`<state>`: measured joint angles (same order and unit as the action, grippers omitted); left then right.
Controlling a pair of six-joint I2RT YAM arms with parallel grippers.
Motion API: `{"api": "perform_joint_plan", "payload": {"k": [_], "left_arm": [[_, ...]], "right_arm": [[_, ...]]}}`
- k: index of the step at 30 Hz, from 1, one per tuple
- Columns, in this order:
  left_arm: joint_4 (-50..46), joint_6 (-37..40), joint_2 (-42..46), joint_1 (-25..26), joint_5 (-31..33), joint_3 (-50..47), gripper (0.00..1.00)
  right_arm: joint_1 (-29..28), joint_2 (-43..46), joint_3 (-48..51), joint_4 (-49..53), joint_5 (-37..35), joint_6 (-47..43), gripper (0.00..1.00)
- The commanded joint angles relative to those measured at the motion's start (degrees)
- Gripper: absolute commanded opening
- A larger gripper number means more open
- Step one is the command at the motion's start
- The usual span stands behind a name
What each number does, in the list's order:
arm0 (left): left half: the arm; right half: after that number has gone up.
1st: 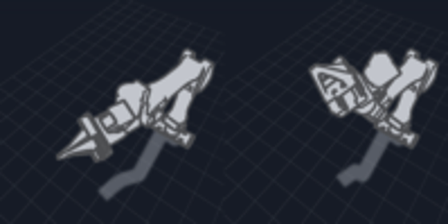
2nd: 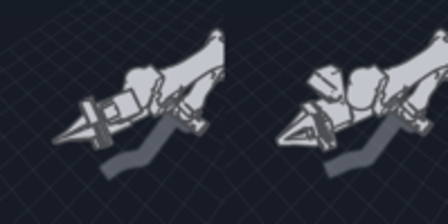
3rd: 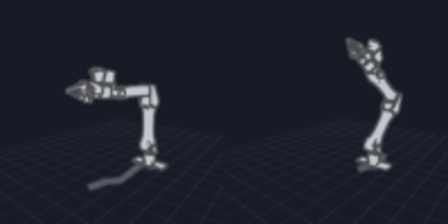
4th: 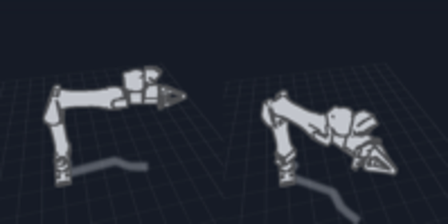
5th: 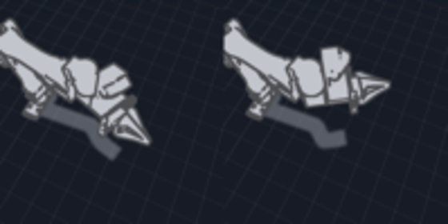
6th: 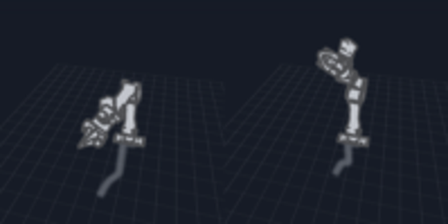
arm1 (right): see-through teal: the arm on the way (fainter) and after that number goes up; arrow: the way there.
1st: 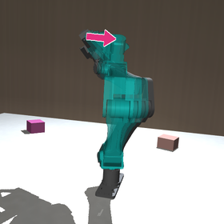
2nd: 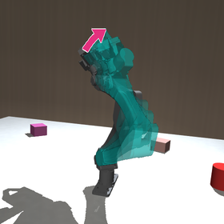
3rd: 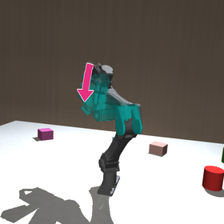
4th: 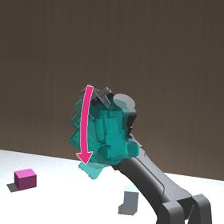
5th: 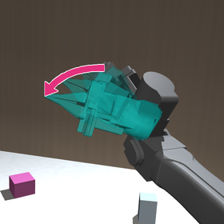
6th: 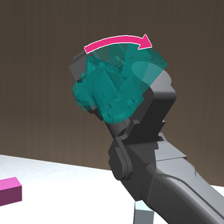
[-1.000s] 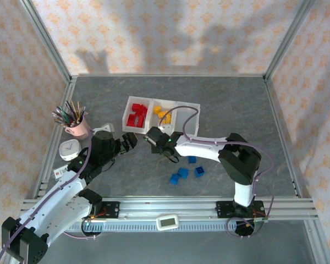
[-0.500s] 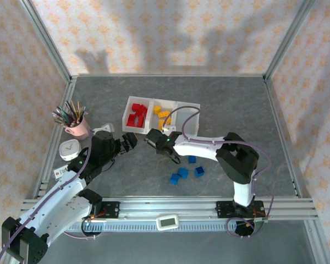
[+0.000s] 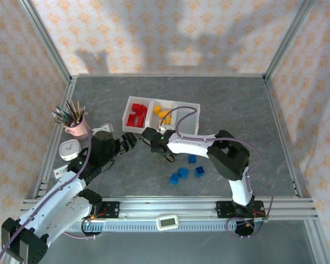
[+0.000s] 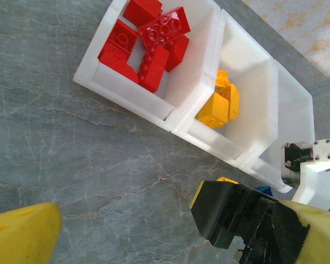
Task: Sort the legos into containers by color
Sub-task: Pick up the lego from the center of the table.
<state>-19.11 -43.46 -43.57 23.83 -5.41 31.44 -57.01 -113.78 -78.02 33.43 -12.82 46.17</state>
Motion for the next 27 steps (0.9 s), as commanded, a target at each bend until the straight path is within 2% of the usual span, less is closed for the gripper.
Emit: {"api": "perform_joint_plan", "payload": {"k": [1, 4, 12, 22, 27], "left_arm": [[-2.24, 0.75, 0.90, -0.79, 2.58, 1.78, 0.99], [-2.24, 0.75, 1.03, -0.73, 2.77, 1.84, 0.99], [-2.50, 0.57, 1.15, -0.77, 2.56, 1.96, 0.99], [-2.25, -0.04, 1.26, -0.79, 2.14, 1.87, 0.99], [-2.16, -0.22, 1.30, -0.79, 1.97, 1.96, 0.99]], "right_arm": [[0.16, -1.04, -1.04, 2.43, -3.43, 2.15, 0.74], [0.57, -0.95, -0.14, 0.83, -2.33, 1.61, 0.69], [0.50, -1.18, -0.08, -2.14, -0.41, -2.25, 0.49], [0.59, 1.04, 2.26, -3.58, -0.21, -4.24, 0.37], [0.60, 2.89, 2.49, -3.29, -0.90, -5.32, 0.34]]}}
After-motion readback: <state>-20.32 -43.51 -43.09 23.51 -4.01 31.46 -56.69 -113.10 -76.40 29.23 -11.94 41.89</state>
